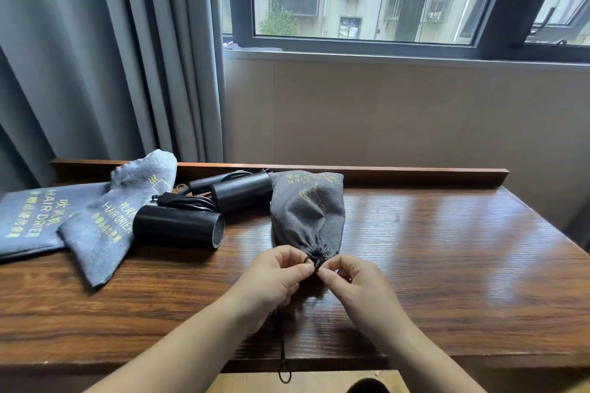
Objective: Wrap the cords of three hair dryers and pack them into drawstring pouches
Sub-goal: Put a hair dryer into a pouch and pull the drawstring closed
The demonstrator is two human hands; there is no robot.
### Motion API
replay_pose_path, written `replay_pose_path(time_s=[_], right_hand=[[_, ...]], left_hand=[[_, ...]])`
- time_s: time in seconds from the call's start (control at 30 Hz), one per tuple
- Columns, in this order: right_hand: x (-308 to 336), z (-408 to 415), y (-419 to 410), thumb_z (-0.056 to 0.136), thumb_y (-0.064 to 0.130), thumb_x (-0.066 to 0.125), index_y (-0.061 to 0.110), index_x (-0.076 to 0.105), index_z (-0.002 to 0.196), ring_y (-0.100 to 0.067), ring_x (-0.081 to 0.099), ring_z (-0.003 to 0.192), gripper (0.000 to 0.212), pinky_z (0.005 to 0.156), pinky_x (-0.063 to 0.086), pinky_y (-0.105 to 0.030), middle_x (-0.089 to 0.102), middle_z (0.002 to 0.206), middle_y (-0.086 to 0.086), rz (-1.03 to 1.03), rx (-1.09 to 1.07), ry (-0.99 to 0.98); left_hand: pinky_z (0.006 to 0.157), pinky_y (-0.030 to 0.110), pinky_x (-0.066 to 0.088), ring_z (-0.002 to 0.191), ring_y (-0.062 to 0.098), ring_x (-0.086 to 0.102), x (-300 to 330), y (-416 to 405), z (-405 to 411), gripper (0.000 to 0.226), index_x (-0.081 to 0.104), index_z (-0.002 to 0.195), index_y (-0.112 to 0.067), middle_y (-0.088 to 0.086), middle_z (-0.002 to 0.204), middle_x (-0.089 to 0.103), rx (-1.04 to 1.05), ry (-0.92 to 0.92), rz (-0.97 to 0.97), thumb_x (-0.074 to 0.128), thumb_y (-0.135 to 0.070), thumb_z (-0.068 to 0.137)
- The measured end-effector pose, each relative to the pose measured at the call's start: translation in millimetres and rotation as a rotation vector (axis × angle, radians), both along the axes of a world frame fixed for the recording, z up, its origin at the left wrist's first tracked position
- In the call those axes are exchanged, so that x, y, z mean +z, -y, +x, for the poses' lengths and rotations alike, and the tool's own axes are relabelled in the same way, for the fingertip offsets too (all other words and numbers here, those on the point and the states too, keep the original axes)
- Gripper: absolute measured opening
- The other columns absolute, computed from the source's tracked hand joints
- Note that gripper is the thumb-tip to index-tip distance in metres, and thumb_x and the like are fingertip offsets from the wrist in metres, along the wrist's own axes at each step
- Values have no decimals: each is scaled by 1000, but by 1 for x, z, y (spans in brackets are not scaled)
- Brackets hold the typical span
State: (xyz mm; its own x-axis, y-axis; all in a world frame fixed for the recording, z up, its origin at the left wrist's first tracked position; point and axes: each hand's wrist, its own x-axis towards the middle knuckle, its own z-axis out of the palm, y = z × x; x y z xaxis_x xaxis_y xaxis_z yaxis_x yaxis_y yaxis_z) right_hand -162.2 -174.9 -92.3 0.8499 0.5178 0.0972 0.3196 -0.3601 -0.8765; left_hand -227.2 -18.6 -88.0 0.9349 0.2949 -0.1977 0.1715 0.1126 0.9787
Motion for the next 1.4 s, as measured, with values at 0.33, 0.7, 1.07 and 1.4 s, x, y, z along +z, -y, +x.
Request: replay_pose_path(time_s=[0.33, 0.7, 1.07, 1.4], right_hand=[[17, 7, 0, 90, 20, 70, 22, 71, 82, 2, 54, 51, 8, 53, 37, -12, 60, 55, 21, -42, 35, 99], [3, 14, -9, 89, 22, 72, 22, 74, 82, 4, 57, 62, 7, 62, 41, -13, 69, 67, 9, -65, 17, 50], [-1, 17, -11, 85, 23, 76, 21, 70, 73, 1, 50, 50, 14, 53, 37, -17, 63, 55, 14, -45, -2, -44], [8, 10, -9, 93, 13, 64, 12, 74, 77, -13, 43, 54, 19, 41, 28, -20, 63, 68, -2, 95, 66, -418]], left_hand=[[56, 16, 40, 53, 0, 48, -3, 1, -1, 14, 67, 75, -19, -14, 54, 58, 79, 43, 455, 76, -13, 84], [45, 14, 35, 47, 6, 48, -1, 0, -1, 24, 70, 86, -9, -3, 58, 61, 94, 28, 223, 52, 5, 92], [48, 8, 37, 45, -5, 52, 5, 4, -2, 9, 69, 88, -2, -7, 57, 66, 66, 66, 175, 65, 5, 89], [65, 13, 49, 65, 0, 67, 1, -3, 0, 20, 71, 76, -19, -4, 68, 74, 20, 45, 405, 77, -1, 81]])
